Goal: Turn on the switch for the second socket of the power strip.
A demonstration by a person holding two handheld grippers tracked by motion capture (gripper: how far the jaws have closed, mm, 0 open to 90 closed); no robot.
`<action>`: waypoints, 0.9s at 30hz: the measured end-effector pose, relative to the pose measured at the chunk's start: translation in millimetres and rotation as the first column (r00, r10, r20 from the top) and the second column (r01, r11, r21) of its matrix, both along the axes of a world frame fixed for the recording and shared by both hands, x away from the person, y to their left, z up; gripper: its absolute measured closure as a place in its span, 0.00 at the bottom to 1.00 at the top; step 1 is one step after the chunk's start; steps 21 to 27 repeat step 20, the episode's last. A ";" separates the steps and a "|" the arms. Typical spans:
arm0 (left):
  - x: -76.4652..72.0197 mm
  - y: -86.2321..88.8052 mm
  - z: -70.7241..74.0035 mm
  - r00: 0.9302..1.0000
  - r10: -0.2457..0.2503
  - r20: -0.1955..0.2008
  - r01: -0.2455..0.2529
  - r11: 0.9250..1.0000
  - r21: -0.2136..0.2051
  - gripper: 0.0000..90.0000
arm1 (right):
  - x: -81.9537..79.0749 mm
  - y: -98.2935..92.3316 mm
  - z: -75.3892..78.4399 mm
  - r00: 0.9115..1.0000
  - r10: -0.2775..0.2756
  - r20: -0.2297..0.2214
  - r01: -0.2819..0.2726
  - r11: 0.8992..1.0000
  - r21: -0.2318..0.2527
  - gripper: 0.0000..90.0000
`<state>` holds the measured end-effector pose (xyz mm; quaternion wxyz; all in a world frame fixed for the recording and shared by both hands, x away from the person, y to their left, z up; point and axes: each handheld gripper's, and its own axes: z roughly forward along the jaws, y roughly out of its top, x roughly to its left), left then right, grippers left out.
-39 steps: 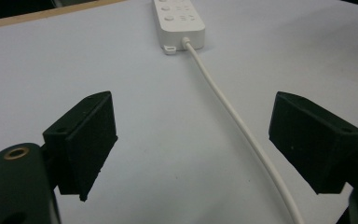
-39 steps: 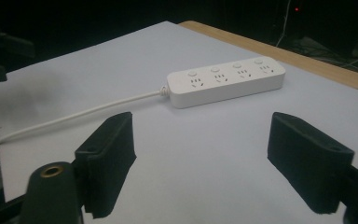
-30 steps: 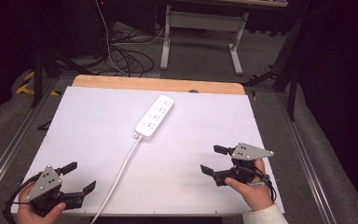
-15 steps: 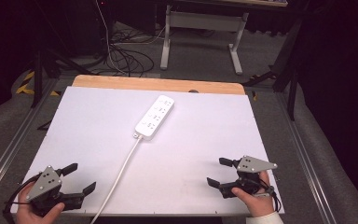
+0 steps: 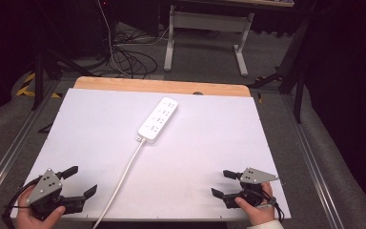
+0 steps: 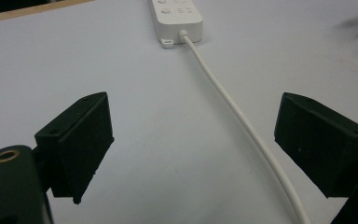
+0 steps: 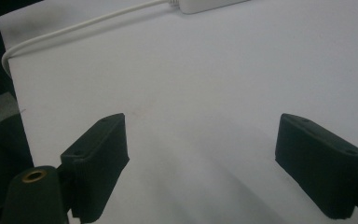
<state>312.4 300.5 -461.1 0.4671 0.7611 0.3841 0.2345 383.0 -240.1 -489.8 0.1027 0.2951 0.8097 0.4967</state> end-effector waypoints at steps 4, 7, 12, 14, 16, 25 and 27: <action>0.2 1.2 -0.4 1.000 0.000 0.000 0.000 1.000 -0.009 0.14 | 0.4 -0.1 3.2 1.000 -0.007 0.020 0.007 1.000 -0.007 0.19; 0.4 1.3 -0.7 1.000 -0.001 0.002 0.001 1.000 -0.008 0.14 | -1.0 -2.2 5.2 0.998 -0.019 0.057 0.020 1.000 -0.015 0.19; 0.0 1.2 -0.4 1.000 -0.009 0.011 0.009 1.000 -0.005 0.13 | -1.2 -3.2 5.9 0.997 -0.029 0.072 0.030 0.999 -0.019 0.19; -0.1 1.3 -0.4 1.000 -0.008 0.013 0.008 1.000 -0.007 0.13 | -1.3 -3.1 6.0 0.997 -0.026 0.076 0.028 0.999 -0.019 0.19; -0.1 1.4 -0.4 1.000 -0.006 0.014 0.006 1.000 -0.008 0.13 | -1.5 -3.1 6.1 0.997 -0.026 0.077 0.027 0.999 -0.018 0.19; 0.1 1.2 -0.5 1.000 -0.006 0.019 0.006 1.000 -0.013 0.12 | -2.0 -2.8 6.4 0.996 -0.026 0.081 0.027 0.999 -0.019 0.19; 0.1 1.2 -0.5 1.000 -0.006 0.019 0.006 1.000 -0.013 0.12 | -2.0 -2.8 6.4 0.996 -0.026 0.081 0.027 0.999 -0.019 0.19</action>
